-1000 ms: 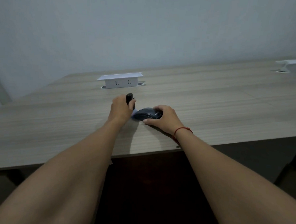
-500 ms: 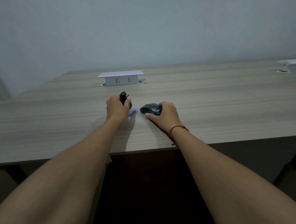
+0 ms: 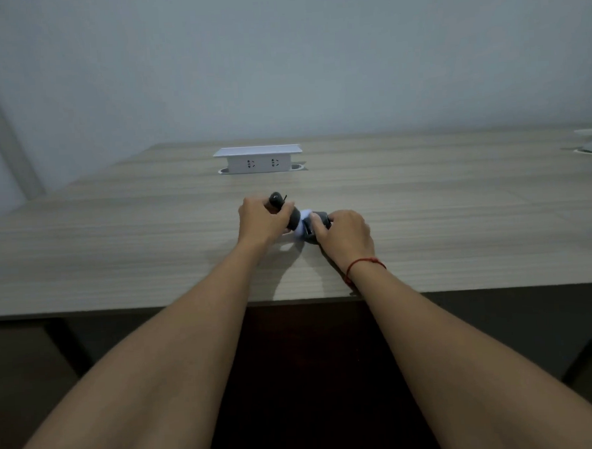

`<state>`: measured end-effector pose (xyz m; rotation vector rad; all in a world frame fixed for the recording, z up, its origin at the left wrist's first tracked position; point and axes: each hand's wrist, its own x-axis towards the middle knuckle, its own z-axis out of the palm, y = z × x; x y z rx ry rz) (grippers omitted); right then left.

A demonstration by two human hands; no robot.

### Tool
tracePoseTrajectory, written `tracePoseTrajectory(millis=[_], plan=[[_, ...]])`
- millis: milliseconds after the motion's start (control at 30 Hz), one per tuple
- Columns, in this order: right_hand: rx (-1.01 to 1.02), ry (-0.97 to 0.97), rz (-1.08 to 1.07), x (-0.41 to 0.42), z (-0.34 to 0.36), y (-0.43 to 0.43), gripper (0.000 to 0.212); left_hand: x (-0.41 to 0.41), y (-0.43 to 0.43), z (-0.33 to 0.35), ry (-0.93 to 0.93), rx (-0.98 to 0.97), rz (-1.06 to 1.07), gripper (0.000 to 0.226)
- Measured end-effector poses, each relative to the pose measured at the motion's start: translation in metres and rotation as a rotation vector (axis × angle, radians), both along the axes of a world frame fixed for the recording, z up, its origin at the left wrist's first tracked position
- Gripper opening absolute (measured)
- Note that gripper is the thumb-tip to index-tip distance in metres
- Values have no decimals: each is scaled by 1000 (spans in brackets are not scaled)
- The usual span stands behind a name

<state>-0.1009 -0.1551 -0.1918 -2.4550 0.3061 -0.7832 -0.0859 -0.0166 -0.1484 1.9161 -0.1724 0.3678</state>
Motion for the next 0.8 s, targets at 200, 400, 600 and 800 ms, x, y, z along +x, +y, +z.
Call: tracePoseTrajectory(millis=[200, 400, 600, 800], plan=[[-5, -11, -59, 1, -2, 3, 55, -11, 12, -2, 104, -96, -77, 20], [-24, -36, -65, 1, -4, 1, 55, -13, 1, -9, 55, -35, 60, 23], [-6, -40, -49, 4, -5, 0, 54, -4, 14, -6, 161, -112, -62, 18], [21, -17, -48, 2, -3, 1, 52, -1, -5, -8, 32, -49, 163, 23]])
